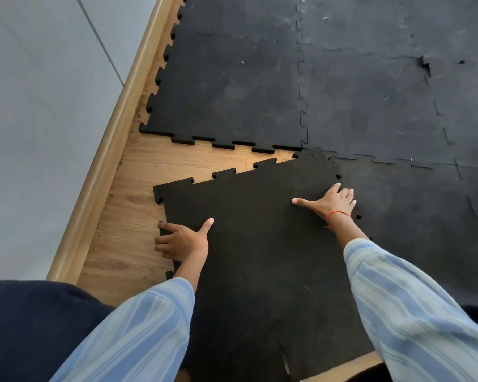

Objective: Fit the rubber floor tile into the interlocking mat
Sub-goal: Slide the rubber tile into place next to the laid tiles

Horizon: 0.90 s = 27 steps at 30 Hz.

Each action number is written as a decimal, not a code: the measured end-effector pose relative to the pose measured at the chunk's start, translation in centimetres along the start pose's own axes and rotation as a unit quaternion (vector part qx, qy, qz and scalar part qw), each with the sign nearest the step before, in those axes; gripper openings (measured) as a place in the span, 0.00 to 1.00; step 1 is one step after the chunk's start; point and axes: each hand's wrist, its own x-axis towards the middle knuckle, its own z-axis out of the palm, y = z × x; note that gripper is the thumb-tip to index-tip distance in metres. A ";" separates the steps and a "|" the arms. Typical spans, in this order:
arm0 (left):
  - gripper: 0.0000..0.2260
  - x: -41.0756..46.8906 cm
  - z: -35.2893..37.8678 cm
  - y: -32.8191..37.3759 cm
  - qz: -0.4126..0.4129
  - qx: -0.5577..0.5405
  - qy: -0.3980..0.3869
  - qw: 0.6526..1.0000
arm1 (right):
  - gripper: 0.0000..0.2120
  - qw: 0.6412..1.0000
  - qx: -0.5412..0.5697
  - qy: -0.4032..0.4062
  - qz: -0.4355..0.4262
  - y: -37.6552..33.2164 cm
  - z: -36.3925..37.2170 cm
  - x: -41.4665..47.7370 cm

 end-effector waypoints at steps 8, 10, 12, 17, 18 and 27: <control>0.38 2.1 -2.4 0.0 -0.063 -0.046 -0.018 0.997 | 0.63 0.997 0.059 0.004 0.044 -1.1 -1.2 0.6; 0.37 2.7 -3.0 -0.1 -0.064 -0.043 -0.029 0.997 | 0.60 0.994 0.081 0.009 0.068 -1.2 -1.7 0.7; 0.37 3.3 -3.5 -0.1 -0.067 -0.039 -0.033 0.996 | 0.58 0.993 0.086 0.018 0.085 -1.3 -2.0 0.8; 0.39 3.5 -3.7 0.0 -0.066 -0.033 -0.013 0.997 | 0.55 0.992 0.086 0.013 0.088 -0.7 -2.2 1.1; 0.39 3.4 -3.6 0.0 -0.067 -0.034 -0.011 0.997 | 0.56 0.993 0.081 0.013 0.082 -0.5 -2.2 1.2; 0.37 2.8 -4.3 0.6 -0.061 -0.042 -0.028 0.997 | 0.56 0.998 0.042 0.015 0.042 0.0 -3.1 1.6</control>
